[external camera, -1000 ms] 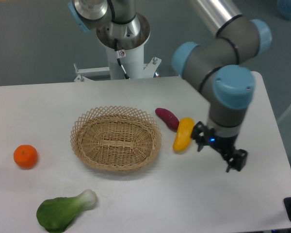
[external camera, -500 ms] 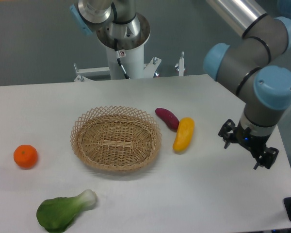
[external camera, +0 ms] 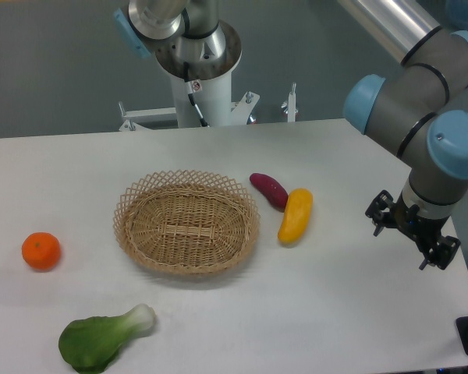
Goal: Place the green vegetable on the table
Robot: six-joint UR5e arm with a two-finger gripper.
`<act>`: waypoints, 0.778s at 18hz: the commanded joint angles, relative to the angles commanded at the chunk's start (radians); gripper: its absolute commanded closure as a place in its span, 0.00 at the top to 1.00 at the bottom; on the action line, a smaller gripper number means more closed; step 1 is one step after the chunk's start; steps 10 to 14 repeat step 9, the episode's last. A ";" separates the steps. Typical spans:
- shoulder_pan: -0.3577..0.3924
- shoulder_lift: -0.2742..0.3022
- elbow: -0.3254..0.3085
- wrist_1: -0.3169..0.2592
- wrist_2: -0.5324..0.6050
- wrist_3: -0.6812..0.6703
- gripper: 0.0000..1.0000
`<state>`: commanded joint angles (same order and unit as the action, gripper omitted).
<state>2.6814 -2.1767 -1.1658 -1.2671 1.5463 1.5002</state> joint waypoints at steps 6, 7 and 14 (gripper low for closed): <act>0.000 -0.006 0.000 0.002 0.000 0.000 1.00; 0.000 -0.006 -0.002 0.002 0.000 0.002 1.00; 0.000 -0.006 -0.002 0.002 0.000 0.002 1.00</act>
